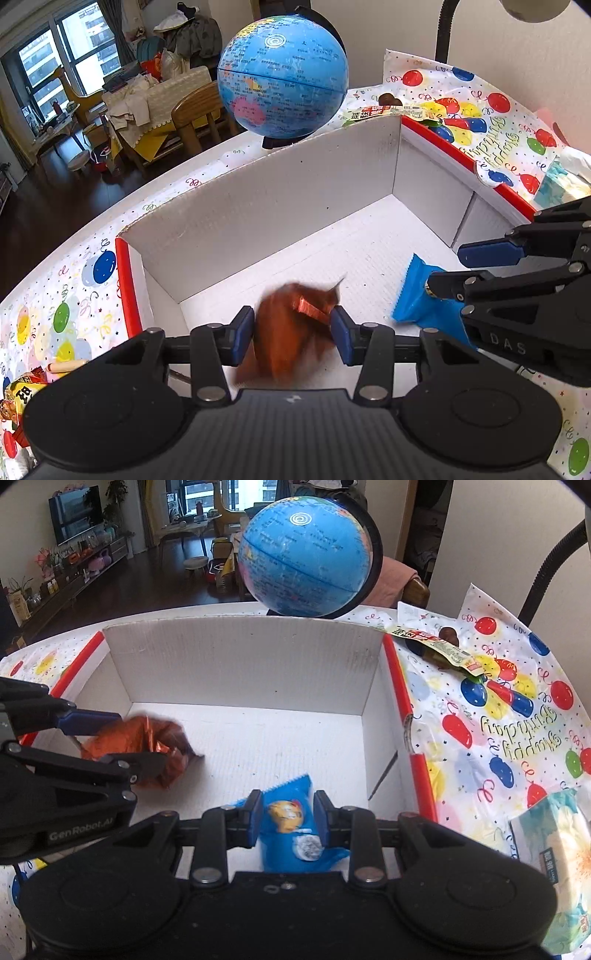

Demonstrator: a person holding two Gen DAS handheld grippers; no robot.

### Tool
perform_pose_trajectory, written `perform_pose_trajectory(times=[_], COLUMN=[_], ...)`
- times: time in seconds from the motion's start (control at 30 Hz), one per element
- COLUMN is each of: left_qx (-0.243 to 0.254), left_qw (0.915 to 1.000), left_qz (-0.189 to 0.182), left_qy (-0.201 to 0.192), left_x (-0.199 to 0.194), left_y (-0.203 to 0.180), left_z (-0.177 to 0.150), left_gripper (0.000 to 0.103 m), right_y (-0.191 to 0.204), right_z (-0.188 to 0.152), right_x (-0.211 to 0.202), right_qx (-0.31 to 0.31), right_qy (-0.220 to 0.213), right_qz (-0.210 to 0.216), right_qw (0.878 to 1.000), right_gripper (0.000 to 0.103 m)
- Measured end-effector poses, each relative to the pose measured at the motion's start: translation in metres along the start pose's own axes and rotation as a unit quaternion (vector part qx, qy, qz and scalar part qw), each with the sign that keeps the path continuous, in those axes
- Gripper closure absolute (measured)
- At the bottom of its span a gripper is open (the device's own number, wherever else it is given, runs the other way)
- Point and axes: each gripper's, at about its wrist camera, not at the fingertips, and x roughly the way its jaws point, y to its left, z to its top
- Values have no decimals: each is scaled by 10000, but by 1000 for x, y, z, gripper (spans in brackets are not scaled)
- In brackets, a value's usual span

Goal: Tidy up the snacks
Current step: 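Open both tools to drop the copper candy and blue packet into the box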

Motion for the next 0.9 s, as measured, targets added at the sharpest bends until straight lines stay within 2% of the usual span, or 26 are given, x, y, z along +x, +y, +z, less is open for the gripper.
perform_pose_trajectory(times=[0.27, 0.37, 0.43, 0.57, 0.7, 0.77, 0.9], left_qx=[-217, -311, -371, -514, -688, -771, -932], left_qw=[9990, 9982, 9976, 9957, 9929, 9913, 9879], left_qz=[-86, -110, -126, -140, -179, -183, -151], left_qy=[-371, -498, -569, -764, -955, -1052, -1231], left_x=[-23, -35, -44, -65, -87, -99, -119], left_y=[10, 13, 16, 21, 30, 35, 44], left_z=[-1, -1, -3, -6, -10, -14, -24], left_gripper=[34, 32, 32, 23, 22, 17, 15], right_y=[0, 2, 4, 10, 16, 21, 30], right_z=[5, 4, 4, 4, 2, 2, 2], right_x=[-17, -26, -33, -50, -68, -78, -95], right_qx=[35, 51, 55, 50, -4, -60, -103], right_qy=[-210, -281, -335, -487, -658, -765, -953], right_qz=[61, 109, 143, 152, 154, 168, 159], right_qw=[9998, 9995, 9993, 9987, 9977, 9969, 9953], right_gripper=[69, 65, 59, 52, 38, 37, 30])
